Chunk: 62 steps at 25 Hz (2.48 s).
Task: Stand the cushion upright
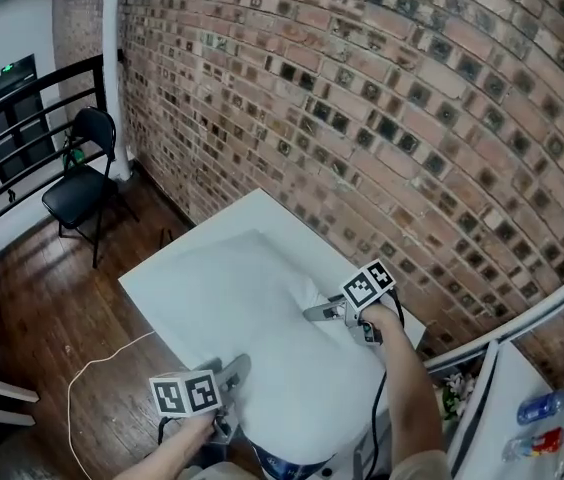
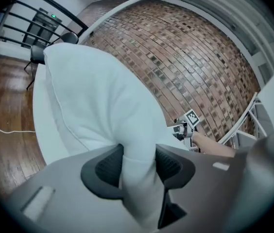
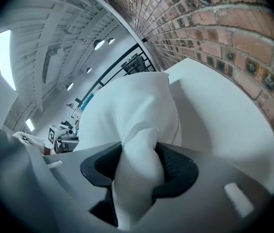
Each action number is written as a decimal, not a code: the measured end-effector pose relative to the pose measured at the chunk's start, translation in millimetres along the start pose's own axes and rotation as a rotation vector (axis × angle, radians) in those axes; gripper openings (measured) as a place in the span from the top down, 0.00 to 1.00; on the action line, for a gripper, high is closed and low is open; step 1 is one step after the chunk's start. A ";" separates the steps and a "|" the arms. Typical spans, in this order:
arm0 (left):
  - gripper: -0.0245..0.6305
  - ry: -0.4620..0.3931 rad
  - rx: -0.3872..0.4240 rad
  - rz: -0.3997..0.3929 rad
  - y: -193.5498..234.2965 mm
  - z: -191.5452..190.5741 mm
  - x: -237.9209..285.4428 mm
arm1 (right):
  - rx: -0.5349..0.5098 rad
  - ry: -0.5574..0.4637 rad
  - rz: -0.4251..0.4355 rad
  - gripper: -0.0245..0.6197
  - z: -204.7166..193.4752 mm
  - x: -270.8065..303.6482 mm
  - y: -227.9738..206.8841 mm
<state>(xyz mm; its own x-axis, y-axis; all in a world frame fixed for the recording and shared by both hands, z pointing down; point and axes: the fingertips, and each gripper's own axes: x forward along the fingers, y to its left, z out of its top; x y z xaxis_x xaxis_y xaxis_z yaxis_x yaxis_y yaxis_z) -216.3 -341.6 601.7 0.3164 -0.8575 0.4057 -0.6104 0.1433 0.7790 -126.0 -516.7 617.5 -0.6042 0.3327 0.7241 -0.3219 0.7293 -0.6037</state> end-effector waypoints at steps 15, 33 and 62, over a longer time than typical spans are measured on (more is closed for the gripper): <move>0.85 -0.056 0.138 0.006 -20.9 39.6 -4.6 | -0.179 -0.286 -0.296 0.84 1.3 -55.4 33.8; 0.85 -0.229 0.543 -0.117 -111.9 153.6 18.9 | -0.181 -0.755 -0.619 0.84 18.2 -170.7 82.7; 0.85 -0.457 0.949 -0.543 -238.0 206.5 106.5 | -0.266 -1.357 -1.325 0.84 -13.0 -277.6 115.2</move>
<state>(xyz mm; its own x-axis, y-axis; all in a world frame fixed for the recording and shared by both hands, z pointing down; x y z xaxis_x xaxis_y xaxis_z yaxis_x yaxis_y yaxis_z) -187.2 -569.0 360.8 0.5292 -0.8175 -0.2272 -0.8318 -0.5527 0.0516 14.1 -517.3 351.3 -0.2239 -0.9583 -0.1776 -0.9633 0.1899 0.1899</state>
